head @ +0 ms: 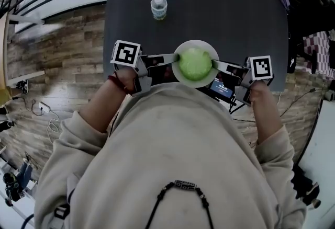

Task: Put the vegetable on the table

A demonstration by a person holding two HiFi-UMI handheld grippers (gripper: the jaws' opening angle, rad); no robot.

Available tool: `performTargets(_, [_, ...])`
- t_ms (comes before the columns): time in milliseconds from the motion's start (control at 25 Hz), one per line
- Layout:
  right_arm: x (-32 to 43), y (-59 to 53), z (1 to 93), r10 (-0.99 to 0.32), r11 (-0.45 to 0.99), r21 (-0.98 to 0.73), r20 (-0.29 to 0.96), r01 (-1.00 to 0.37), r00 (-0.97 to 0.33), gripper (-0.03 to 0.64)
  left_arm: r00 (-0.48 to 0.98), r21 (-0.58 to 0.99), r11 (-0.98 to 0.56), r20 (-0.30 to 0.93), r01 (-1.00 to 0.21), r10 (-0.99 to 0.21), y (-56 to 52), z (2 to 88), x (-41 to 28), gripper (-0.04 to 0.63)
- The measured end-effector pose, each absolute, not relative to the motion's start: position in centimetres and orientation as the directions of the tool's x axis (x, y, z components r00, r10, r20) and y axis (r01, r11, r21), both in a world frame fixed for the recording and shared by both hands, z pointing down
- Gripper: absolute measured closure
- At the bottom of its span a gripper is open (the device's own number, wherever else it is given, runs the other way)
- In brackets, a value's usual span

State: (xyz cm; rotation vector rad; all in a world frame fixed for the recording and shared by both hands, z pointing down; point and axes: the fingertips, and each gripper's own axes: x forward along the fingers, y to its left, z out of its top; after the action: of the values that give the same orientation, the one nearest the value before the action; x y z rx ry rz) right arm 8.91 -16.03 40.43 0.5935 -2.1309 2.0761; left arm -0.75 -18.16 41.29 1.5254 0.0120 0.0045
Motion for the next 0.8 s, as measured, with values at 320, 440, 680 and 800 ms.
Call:
performTargets(320, [8.4, -16.9, 40.1, -0.151, 0.03, -0.941, 0.328, -0.336, -0.932, 0.591, 0.998, 1.0, 0.017, -0.003, 0.004, -0.058, -18.4, 40.7, -1.0, 0.574])
performTargets(440, [8.6, -17.3, 40.2, -0.139, 0.029, -0.942, 0.326, -0.333, -0.935, 0.591, 0.997, 1.0, 0.03, 0.005, -0.003, -0.081, -18.5, 40.9, -1.0, 0.574])
performTargets(680, [9.1, -17.9, 40.4, -0.129, 0.043, -0.943, 0.322, -0.33, -0.938, 0.591, 0.996, 1.0, 0.017, 0.008, -0.007, -0.093, -19.1, 41.0, -0.5, 0.574])
performTargets(800, [9.4, -18.1, 40.7, -0.123, 0.039, -0.943, 0.324, -0.331, -0.938, 0.591, 0.995, 1.0, 0.023, 0.022, -0.019, -0.095, -19.1, 41.2, -0.3, 0.574])
